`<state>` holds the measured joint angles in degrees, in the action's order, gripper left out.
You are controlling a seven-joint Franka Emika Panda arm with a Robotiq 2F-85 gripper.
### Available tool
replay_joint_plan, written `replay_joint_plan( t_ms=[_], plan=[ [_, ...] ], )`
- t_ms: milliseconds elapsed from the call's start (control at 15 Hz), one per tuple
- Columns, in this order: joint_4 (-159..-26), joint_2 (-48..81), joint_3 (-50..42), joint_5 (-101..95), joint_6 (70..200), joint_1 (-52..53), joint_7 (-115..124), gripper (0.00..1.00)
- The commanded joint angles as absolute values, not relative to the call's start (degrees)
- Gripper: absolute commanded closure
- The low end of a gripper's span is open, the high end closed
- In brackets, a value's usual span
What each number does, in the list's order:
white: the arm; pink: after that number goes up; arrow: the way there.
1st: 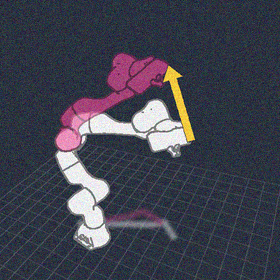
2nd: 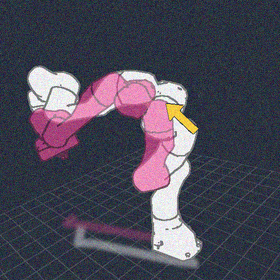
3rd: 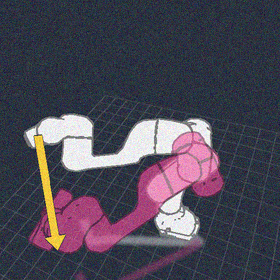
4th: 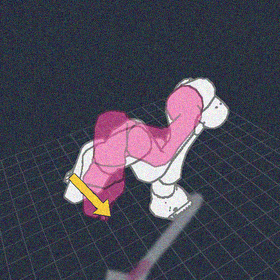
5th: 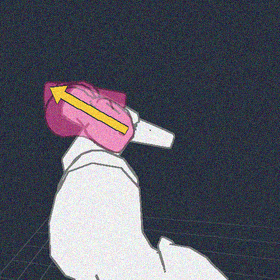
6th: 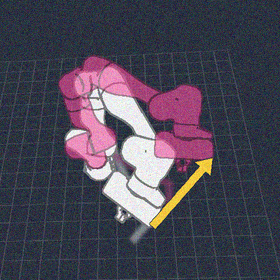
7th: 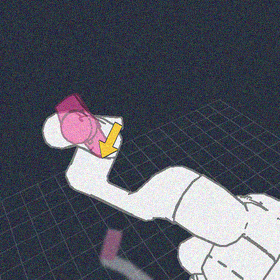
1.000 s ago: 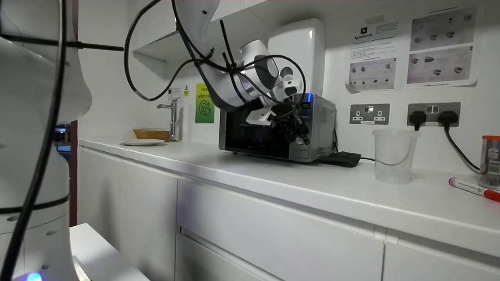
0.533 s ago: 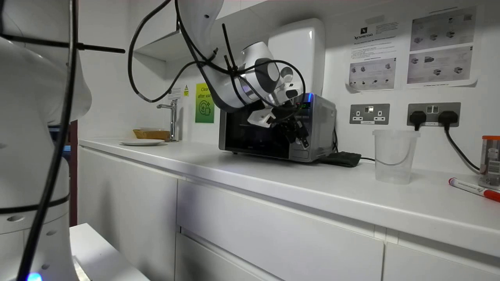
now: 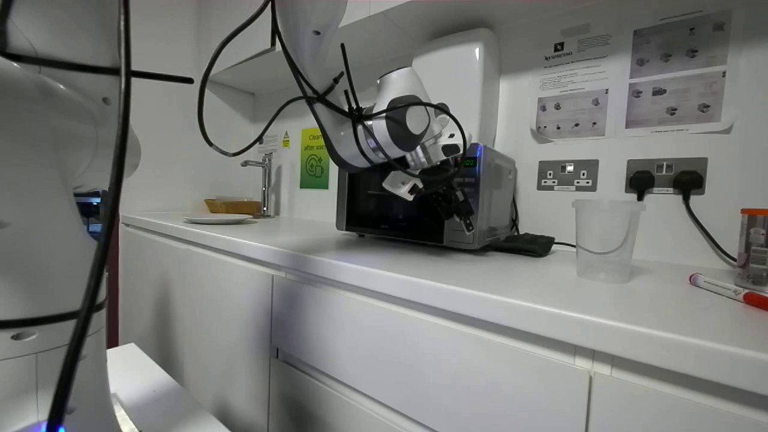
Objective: Turn the knob on the microwave to the right
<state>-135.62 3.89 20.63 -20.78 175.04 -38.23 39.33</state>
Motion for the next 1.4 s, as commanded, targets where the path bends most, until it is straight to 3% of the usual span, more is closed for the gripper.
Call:
replay_joint_plan(
  t_ms=[0,67,133,867,1333],
  plan=[
    [-134.60,5.42,22.27,-17.30,177.13,-39.13,32.57,0.01],
    [-135.25,5.47,12.54,-11.00,177.59,-28.15,25.70,0.01],
    [-135.27,5.85,22.30,-11.20,177.40,-37.78,24.28,0.00],
    [-132.24,6.61,31.54,19.61,173.44,-42.61,-10.39,0.00],
    [-131.72,5.24,32.10,29.38,171.34,-44.73,-22.59,0.00]
  ],
)
